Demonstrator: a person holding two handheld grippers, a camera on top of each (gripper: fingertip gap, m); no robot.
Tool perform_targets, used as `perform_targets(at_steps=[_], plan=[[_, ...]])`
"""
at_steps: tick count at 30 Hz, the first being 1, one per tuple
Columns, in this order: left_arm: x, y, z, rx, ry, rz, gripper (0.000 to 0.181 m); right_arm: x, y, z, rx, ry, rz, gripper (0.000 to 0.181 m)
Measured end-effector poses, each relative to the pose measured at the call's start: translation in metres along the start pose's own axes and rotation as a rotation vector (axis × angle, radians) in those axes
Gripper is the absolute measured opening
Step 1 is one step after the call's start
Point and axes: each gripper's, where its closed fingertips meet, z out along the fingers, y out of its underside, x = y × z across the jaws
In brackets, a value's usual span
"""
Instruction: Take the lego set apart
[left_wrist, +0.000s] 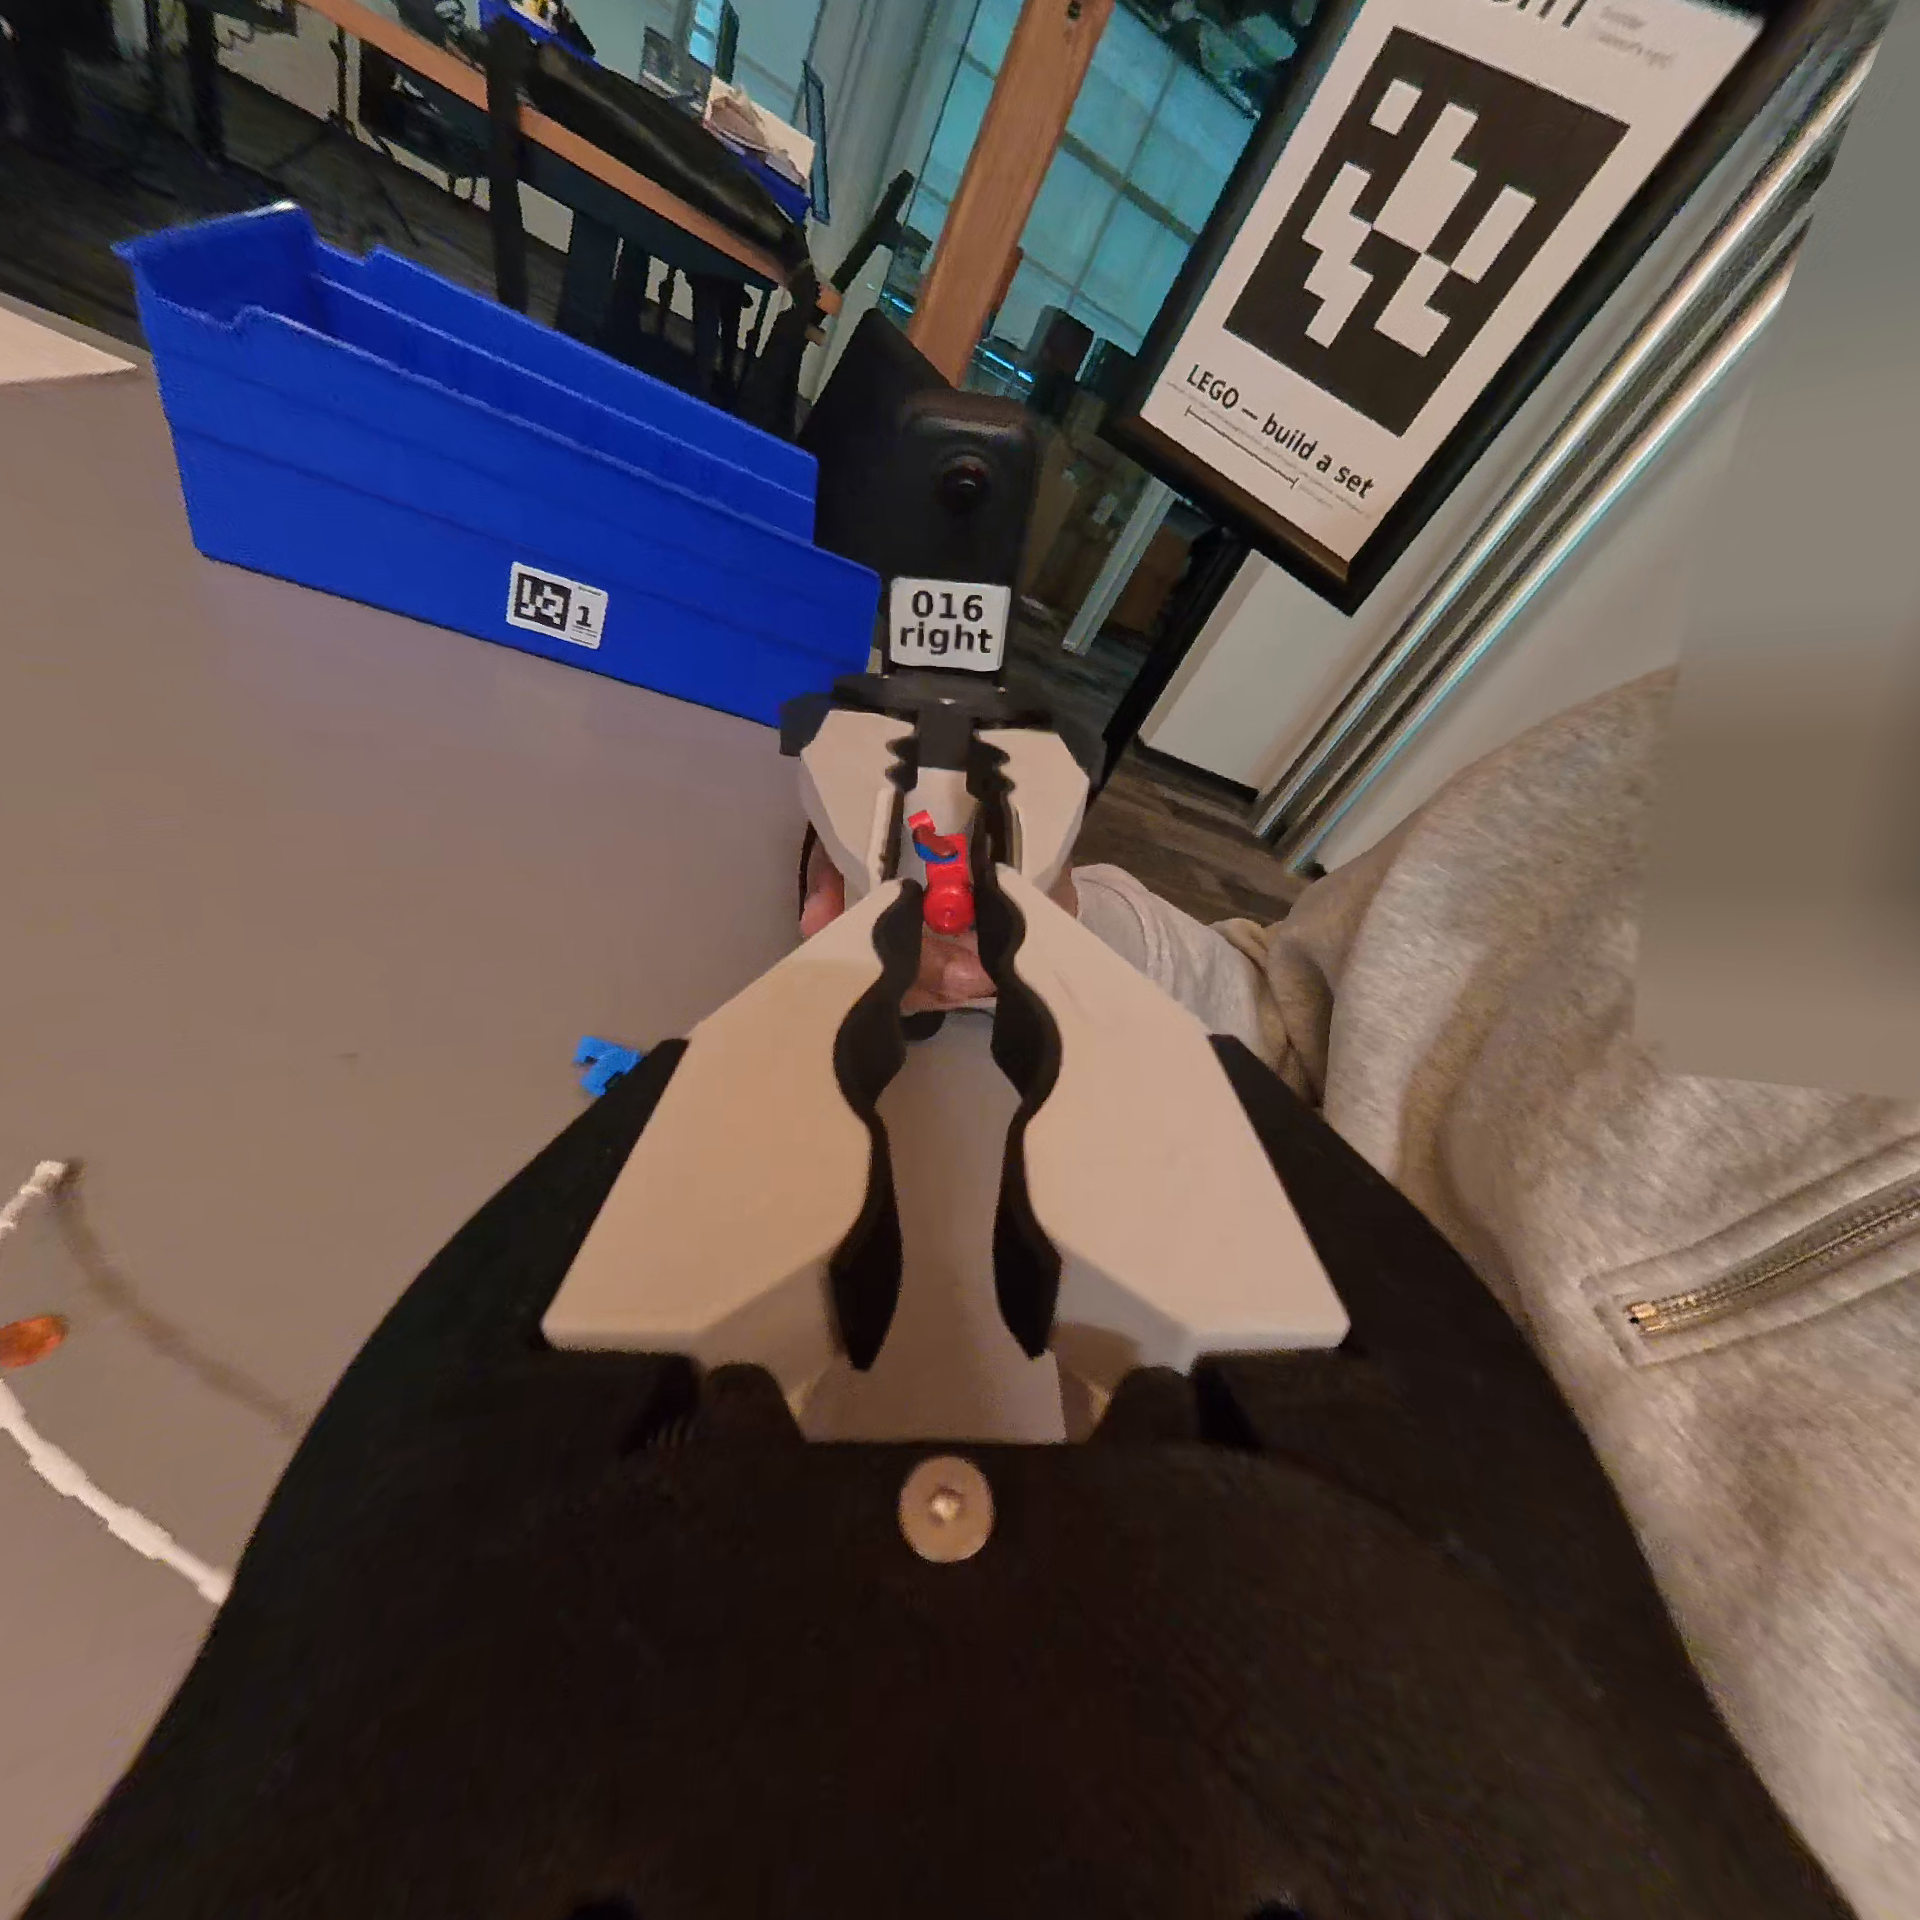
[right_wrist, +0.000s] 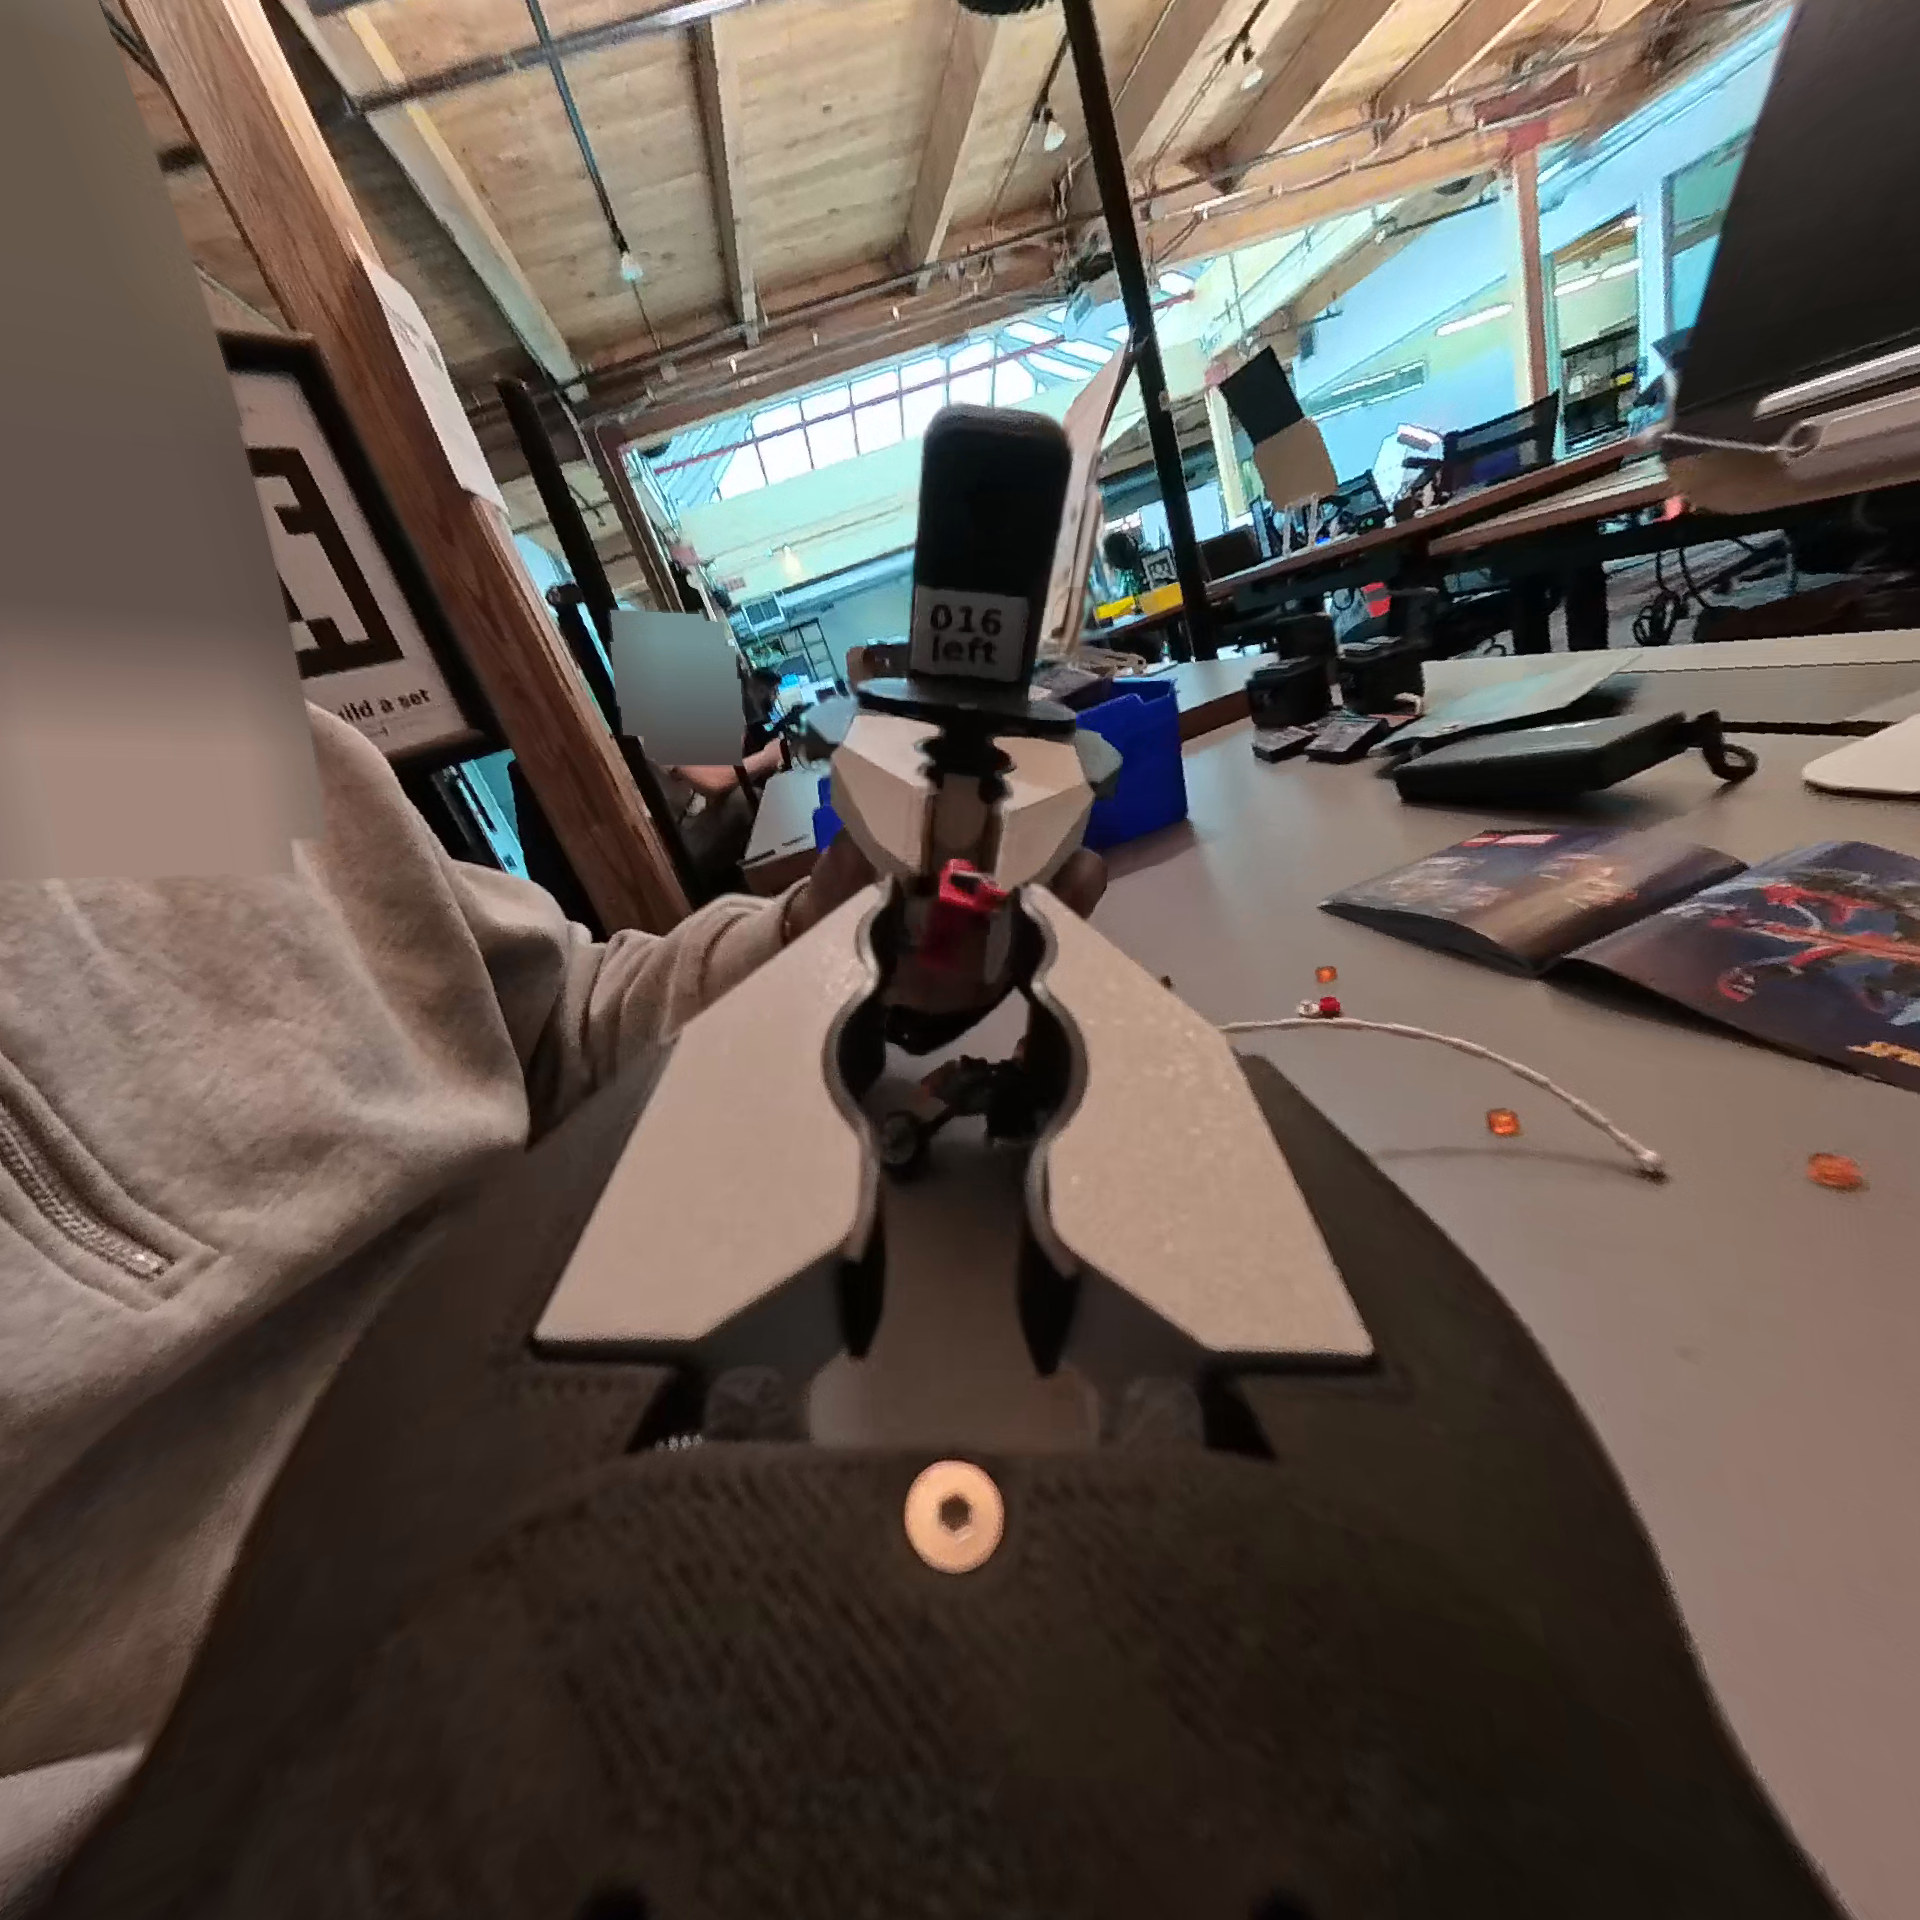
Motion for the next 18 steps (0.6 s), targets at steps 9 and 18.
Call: perform_targets(at_steps=[9,18], plan=[[0.001,-0.001,-0.003,0.038,0.072,-0.228,0.009,-0.002,-0.001,0.001,0.002,0.02,-0.09,0.012],[-0.003,-0.009,-0.013,0.13,0.18,-0.377,0.009,0.0,-0.007,-0.004,0.01,0.165,-0.399,0.027]])
